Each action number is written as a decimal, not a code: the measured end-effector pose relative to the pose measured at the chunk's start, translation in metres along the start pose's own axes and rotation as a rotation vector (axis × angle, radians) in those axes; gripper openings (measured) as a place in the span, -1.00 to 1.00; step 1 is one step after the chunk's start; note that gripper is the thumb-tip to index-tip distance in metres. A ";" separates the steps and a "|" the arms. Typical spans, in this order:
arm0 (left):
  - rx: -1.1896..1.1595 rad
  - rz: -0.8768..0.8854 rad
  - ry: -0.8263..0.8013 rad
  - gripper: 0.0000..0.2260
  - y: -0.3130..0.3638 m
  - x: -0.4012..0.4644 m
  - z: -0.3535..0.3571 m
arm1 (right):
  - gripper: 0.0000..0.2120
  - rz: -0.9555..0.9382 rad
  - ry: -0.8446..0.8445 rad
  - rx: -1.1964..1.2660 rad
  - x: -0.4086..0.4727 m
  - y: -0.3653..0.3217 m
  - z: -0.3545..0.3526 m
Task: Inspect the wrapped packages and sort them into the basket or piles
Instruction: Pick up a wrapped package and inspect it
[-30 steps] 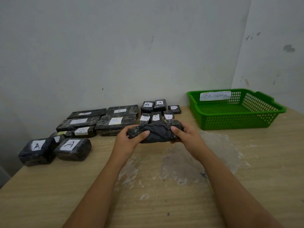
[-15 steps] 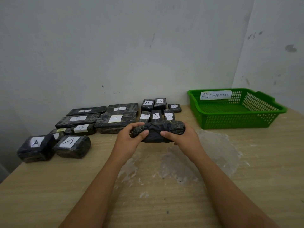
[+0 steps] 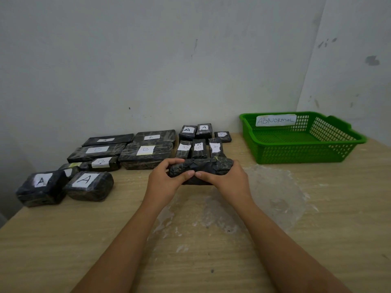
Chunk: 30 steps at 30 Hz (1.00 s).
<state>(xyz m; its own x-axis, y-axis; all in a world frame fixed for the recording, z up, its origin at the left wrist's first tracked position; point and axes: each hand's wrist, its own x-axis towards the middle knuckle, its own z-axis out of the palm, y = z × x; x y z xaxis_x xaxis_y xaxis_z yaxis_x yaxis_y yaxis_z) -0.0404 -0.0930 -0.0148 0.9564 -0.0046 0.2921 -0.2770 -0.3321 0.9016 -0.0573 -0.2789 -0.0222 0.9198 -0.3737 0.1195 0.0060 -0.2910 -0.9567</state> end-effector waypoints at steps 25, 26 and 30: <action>-0.077 -0.103 -0.087 -0.70 0.001 0.011 -0.015 | -0.51 -0.236 -0.320 0.302 0.012 -0.008 -0.026; -0.053 -0.084 -0.105 -0.63 0.005 0.009 -0.014 | -0.50 -0.267 -0.328 0.288 0.011 -0.009 -0.025; 0.035 0.064 -0.206 -0.40 0.018 -0.003 -0.006 | -0.46 -0.413 -0.342 0.201 0.011 -0.008 -0.023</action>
<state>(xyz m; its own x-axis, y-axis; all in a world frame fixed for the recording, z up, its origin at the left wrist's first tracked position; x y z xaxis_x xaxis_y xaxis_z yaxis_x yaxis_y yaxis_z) -0.0493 -0.0937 0.0023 0.9367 -0.2180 0.2738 -0.3377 -0.3576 0.8707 -0.0567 -0.3008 -0.0073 0.8995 0.0513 0.4338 0.4360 -0.1670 -0.8843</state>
